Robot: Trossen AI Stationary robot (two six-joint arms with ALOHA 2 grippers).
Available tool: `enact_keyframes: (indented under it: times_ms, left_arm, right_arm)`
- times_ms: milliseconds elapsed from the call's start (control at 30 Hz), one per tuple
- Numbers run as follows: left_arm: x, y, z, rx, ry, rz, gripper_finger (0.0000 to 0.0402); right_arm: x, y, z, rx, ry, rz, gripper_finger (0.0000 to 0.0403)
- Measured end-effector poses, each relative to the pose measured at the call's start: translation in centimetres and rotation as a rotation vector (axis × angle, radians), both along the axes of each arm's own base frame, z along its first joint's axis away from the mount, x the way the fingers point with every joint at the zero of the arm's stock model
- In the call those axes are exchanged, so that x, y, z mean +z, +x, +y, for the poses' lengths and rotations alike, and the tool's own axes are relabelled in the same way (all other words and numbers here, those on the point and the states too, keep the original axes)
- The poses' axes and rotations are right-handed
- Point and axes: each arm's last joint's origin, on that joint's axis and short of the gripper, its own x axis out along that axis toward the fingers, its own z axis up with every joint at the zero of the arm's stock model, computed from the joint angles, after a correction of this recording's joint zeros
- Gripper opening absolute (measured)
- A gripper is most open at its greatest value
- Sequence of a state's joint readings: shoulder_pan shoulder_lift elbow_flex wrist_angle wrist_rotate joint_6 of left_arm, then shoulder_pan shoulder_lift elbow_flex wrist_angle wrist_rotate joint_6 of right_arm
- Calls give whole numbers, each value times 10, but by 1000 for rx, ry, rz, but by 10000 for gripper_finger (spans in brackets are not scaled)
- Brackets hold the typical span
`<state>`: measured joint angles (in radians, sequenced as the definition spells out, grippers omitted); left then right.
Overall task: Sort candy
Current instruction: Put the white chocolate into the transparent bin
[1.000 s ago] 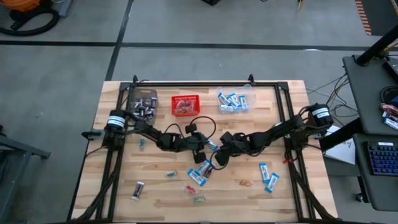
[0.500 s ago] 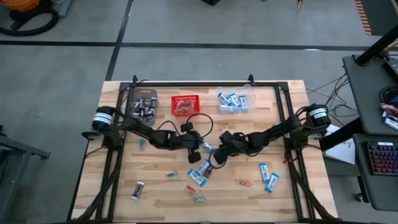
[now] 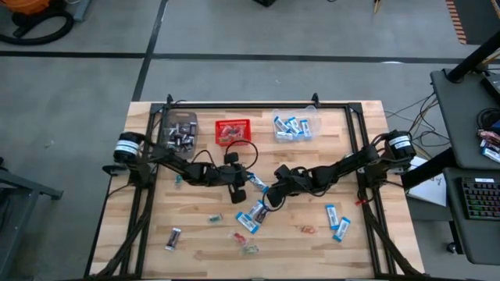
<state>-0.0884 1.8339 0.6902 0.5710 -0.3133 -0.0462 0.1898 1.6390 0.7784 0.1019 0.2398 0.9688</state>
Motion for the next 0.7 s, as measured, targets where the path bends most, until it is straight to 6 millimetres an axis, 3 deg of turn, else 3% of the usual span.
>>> enact_keyframes:
  times_ms: [333,700]
  left_arm:
    - [-27,6,0,40,-67,15,37]
    - [-32,5,0,60,-89,21,37]
  right_arm:
    - [-2,-1,0,-36,-6,-13,147]
    - [-3,-3,-1,-53,-18,-10,147]
